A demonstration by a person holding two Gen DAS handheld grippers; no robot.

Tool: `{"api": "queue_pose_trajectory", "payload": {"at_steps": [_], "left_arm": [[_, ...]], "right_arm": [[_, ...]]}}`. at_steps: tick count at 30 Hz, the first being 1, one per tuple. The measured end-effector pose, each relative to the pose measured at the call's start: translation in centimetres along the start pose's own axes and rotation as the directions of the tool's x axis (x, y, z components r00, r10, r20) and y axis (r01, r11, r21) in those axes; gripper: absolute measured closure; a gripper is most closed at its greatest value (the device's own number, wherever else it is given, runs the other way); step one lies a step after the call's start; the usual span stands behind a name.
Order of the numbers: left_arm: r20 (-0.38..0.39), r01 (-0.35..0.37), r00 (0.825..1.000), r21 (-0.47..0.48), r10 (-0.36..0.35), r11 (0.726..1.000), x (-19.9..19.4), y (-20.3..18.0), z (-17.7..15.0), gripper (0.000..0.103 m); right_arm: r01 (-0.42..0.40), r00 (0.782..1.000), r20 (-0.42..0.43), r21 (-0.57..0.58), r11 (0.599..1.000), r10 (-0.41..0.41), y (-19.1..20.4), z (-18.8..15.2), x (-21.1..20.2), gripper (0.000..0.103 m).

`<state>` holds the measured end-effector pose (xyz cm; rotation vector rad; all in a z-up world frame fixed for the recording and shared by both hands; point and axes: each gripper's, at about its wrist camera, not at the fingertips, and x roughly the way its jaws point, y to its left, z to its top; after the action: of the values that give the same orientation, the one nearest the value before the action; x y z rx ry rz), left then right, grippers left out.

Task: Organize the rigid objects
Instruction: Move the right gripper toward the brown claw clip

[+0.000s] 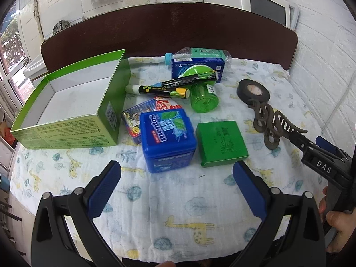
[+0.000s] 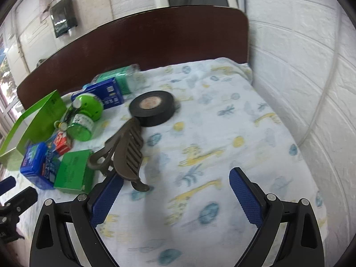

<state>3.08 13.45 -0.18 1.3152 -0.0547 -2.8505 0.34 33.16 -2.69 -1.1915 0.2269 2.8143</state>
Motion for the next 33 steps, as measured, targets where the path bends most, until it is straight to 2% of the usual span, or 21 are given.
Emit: {"api": "queue_pose_trajectory", "payload": {"at_steps": [3,7,10,14,17,21,24,27,28,30,32,33], "left_arm": [[0.017,0.021,1.000,0.041,-0.022,0.999,-0.5,-1.7,0.5,0.003],[0.032,0.034,0.999,0.115,-0.038,0.993,-0.4,-4.6,1.4,0.003],[0.028,0.058,0.998,0.126,-0.062,0.990,-0.2,-5.9,2.4,0.003],[0.062,0.040,0.997,0.123,-0.048,0.992,-0.5,-6.7,3.9,0.003],[0.079,0.015,0.997,0.126,-0.025,0.992,-0.7,-6.9,4.9,0.003],[0.090,0.001,0.996,0.149,-0.015,0.989,-0.9,-7.5,5.6,0.003],[0.084,0.006,0.996,0.186,-0.022,0.982,-0.2,-8.7,5.6,0.003],[0.059,0.040,0.997,0.236,-0.055,0.971,1.0,-10.4,5.4,0.003],[0.050,0.051,0.997,0.258,-0.066,0.965,1.4,-11.0,5.3,0.003],[0.025,0.073,0.996,0.296,-0.084,0.952,2.4,-11.8,5.0,0.003],[0.010,0.087,0.995,0.306,-0.095,0.948,3.3,-12.1,5.1,0.005],[-0.013,0.110,0.994,0.300,-0.112,0.948,3.9,-12.0,5.4,0.005]], "right_arm": [[0.039,0.999,0.014,0.091,0.995,-0.040,-3.4,0.4,-0.5,0.007],[0.015,0.999,0.044,0.138,0.990,-0.022,-6.0,0.7,-1.6,0.007],[-0.050,0.996,0.074,0.096,0.994,0.043,-5.5,0.5,-2.6,0.007],[-0.128,0.990,0.048,-0.056,0.990,0.131,-2.5,0.0,-2.4,0.007],[-0.110,0.994,0.012,-0.099,0.989,0.112,-1.4,-0.1,-0.7,0.007],[-0.065,0.997,-0.029,-0.007,0.998,0.065,-3.7,1.0,1.8,0.007],[-0.014,1.000,0.003,0.111,0.994,0.014,-7.7,1.7,1.6,0.007],[-0.011,0.999,0.032,0.192,0.981,0.004,-10.8,1.9,0.7,0.007],[-0.031,0.999,0.047,0.201,0.979,0.022,-11.1,1.9,0.3,0.007],[-0.124,0.991,0.065,0.186,0.975,0.113,-10.8,1.8,-0.6,0.007],[-0.226,0.974,0.060,0.117,0.967,0.220,-9.3,1.7,-1.1,0.008],[-0.242,0.970,0.053,0.086,0.967,0.238,-8.6,1.6,-1.2,0.008]]}}
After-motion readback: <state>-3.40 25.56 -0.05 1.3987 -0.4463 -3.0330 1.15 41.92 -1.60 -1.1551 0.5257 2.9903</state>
